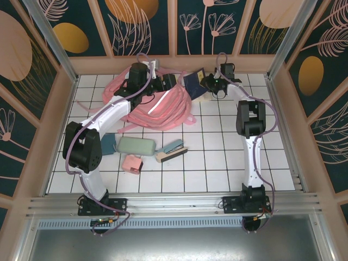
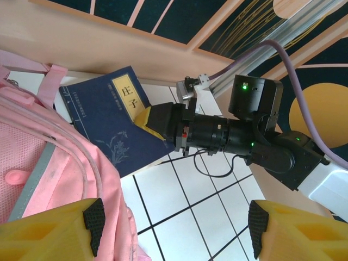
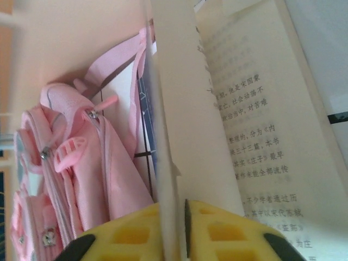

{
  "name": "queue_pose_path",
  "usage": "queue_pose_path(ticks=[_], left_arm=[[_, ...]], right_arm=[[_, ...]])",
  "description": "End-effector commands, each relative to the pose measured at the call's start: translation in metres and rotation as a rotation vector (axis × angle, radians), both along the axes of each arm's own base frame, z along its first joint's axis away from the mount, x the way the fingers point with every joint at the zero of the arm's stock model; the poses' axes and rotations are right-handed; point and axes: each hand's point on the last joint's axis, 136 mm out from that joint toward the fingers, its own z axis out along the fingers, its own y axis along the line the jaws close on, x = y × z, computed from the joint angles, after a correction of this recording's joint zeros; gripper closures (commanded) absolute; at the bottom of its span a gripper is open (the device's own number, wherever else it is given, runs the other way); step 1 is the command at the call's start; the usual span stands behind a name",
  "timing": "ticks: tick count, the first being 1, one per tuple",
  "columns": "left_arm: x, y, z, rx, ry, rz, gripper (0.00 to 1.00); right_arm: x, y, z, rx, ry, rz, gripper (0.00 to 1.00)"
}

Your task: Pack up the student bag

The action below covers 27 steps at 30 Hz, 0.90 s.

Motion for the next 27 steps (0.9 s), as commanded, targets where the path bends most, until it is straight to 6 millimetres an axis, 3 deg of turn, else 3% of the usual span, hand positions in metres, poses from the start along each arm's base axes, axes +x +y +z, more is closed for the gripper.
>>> queue_pose_path(ticks=[1,5,9,13,20,27], left_arm=[[-0.002,0.001,0.005,-0.015,-0.012,-0.012,0.28],[-0.005,-0.002,0.005,-0.017,-0.006,-0.035,0.27],[-0.009,-0.007,-0.008,0.028,0.035,-0.032,0.26],[-0.025,-0.027,-0.029,0.025,0.104,-0.059,0.25],[-0.059,-0.064,-0.086,-0.114,0.314,-0.1,0.23],[-0.066,-0.099,-0.113,-0.321,0.465,-0.141,0.24]], right_arm=[[0.002,-0.009,0.0,-0.042,0.009,-0.023,0.94],[-0.008,-0.033,0.008,-0.112,0.0,-0.085,1.0],[-0.032,-0.056,0.02,-0.107,-0.004,-0.14,1.0],[-0.068,-0.061,0.03,-0.08,-0.002,-0.153,1.0],[-0.141,-0.067,0.056,0.054,-0.006,-0.195,1.0],[-0.179,-0.067,0.09,0.182,-0.008,-0.194,1.0]])
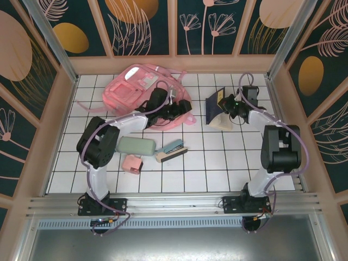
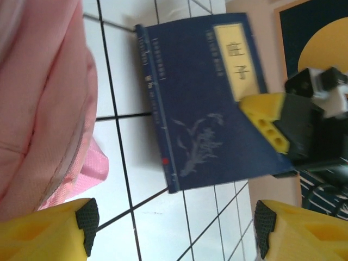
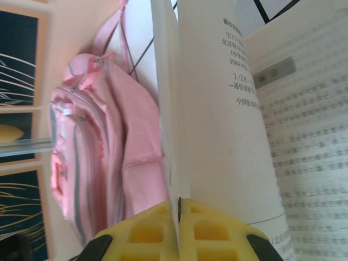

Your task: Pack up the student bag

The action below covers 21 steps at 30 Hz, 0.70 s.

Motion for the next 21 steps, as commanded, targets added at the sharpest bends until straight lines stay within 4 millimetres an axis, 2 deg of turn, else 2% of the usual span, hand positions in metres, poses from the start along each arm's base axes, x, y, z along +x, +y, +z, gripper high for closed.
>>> queue_pose_path(ticks=[1,5,9,12,16,21], left_arm=[[0.004,-0.022,0.017,-0.186,0.043,0.004,0.24],[0.007,-0.033,0.005,-0.277,0.113,0.022,0.27],[0.005,-0.053,0.002,-0.314,0.133,-0.002,0.28],[0.002,-0.069,-0.003,-0.326,0.15,-0.019,0.29],[0.003,-0.078,-0.019,-0.33,0.179,-0.013,0.32],[0.003,-0.085,-0.035,-0.345,0.206,-0.012,0.44]], right_arm=[[-0.006,0.006,0.039,0.107,-0.078,0.014,1.0],[-0.02,0.011,0.05,0.16,-0.088,0.02,1.0],[-0.032,0.014,0.054,0.202,-0.086,0.028,1.0],[-0.039,0.017,0.05,0.23,-0.077,0.028,1.0],[-0.047,0.018,0.042,0.257,-0.061,0.026,1.0],[-0.059,0.021,0.03,0.284,-0.04,0.031,1.0]])
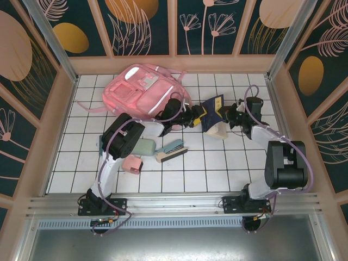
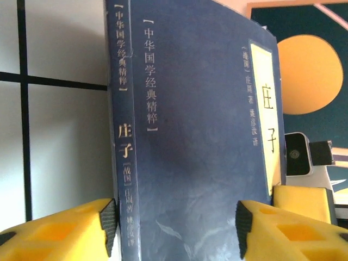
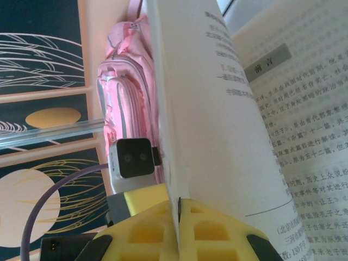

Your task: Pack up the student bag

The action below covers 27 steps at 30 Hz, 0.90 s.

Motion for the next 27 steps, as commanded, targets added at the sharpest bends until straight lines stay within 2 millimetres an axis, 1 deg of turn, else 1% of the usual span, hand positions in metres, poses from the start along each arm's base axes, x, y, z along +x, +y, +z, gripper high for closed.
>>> queue_pose_path(ticks=[1,7,12,16,18,20,22,24,27], left_arm=[[0.006,-0.008,0.003,-0.055,-0.005,0.0,0.45],[0.002,-0.012,-0.011,-0.056,0.009,-0.003,0.57],[0.0,-0.02,-0.016,-0.074,0.024,-0.014,0.63],[-0.001,-0.026,-0.016,-0.085,0.024,-0.026,0.69],[-0.001,-0.028,-0.016,-0.088,0.027,-0.03,0.76],[-0.001,-0.028,-0.014,-0.095,0.023,-0.028,0.86],[-0.001,-0.028,-0.015,-0.096,0.021,-0.027,0.94],[-0.001,-0.028,-0.013,-0.101,0.016,-0.029,1.0],[0.0,-0.029,-0.007,-0.104,0.0,-0.034,1.0]], right_arm=[[-0.006,0.006,0.021,0.049,-0.071,0.024,1.0],[-0.009,0.008,0.021,0.07,-0.072,0.023,1.0],[-0.009,0.009,0.023,0.088,-0.073,0.024,1.0],[-0.009,0.01,0.023,0.094,-0.072,0.026,1.0],[-0.009,0.01,0.023,0.097,-0.07,0.025,1.0],[-0.009,0.01,0.021,0.096,-0.066,0.025,1.0],[-0.01,0.01,0.019,0.095,-0.062,0.024,1.0],[-0.011,0.01,0.016,0.092,-0.056,0.025,1.0],[-0.012,0.008,0.011,0.075,-0.042,0.019,0.99]])
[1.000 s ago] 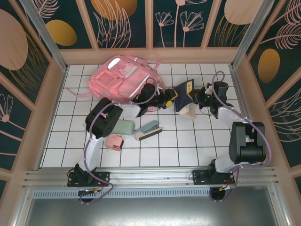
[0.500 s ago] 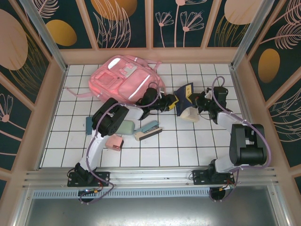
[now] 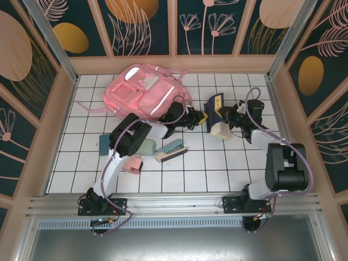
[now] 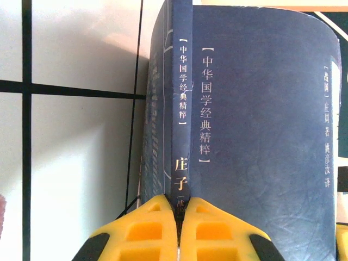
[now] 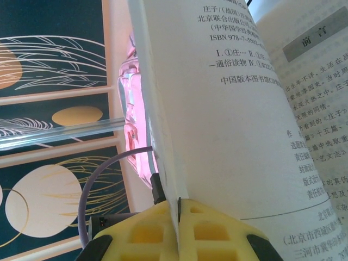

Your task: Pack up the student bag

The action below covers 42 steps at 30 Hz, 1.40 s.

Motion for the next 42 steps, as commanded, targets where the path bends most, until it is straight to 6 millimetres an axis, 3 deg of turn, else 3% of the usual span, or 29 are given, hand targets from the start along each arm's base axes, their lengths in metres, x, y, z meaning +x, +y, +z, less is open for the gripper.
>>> queue_pose_path(ticks=[1,3,8,10,15,18,21,25,29,32,38,42], left_arm=[[-0.004,-0.012,0.013,-0.037,-0.039,-0.034,1.0],[-0.003,-0.012,0.019,-0.024,-0.065,-0.038,1.0],[0.0,-0.008,0.025,0.037,-0.109,-0.045,1.0],[0.001,-0.003,0.023,0.056,-0.112,-0.044,1.0],[0.0,0.004,0.023,0.086,-0.129,-0.05,1.0],[-0.002,0.003,0.038,0.066,-0.151,-0.061,1.0],[-0.004,0.002,0.062,0.035,-0.18,-0.074,1.0],[-0.008,0.004,0.092,0.008,-0.212,-0.078,1.0],[-0.015,0.012,0.107,-0.036,-0.2,-0.073,1.0],[-0.018,0.02,0.114,-0.089,-0.172,-0.057,1.0],[-0.022,0.03,0.127,-0.13,-0.162,-0.044,1.0],[-0.026,0.033,0.136,-0.152,-0.166,-0.046,1.0]], right_arm=[[-0.009,0.002,-0.002,-0.007,0.005,0.021,0.97],[-0.009,-0.004,-0.006,-0.064,0.015,0.001,0.9],[-0.012,-0.04,-0.023,-0.365,0.039,-0.096,0.48],[-0.018,-0.059,-0.028,-0.474,0.049,-0.153,0.37],[-0.032,-0.1,-0.025,-0.667,0.05,-0.306,0.3],[-0.037,-0.11,-0.025,-0.704,0.057,-0.346,0.26],[-0.038,-0.104,-0.032,-0.669,0.066,-0.312,0.25],[-0.033,-0.083,-0.041,-0.547,0.067,-0.204,0.2],[-0.034,-0.053,-0.057,-0.374,0.083,-0.075,0.19],[-0.039,-0.043,-0.069,-0.252,0.1,-0.053,0.18],[-0.046,-0.028,-0.053,-0.021,0.008,-0.036,0.01],[-0.051,-0.014,-0.024,0.137,-0.095,0.016,0.01]])
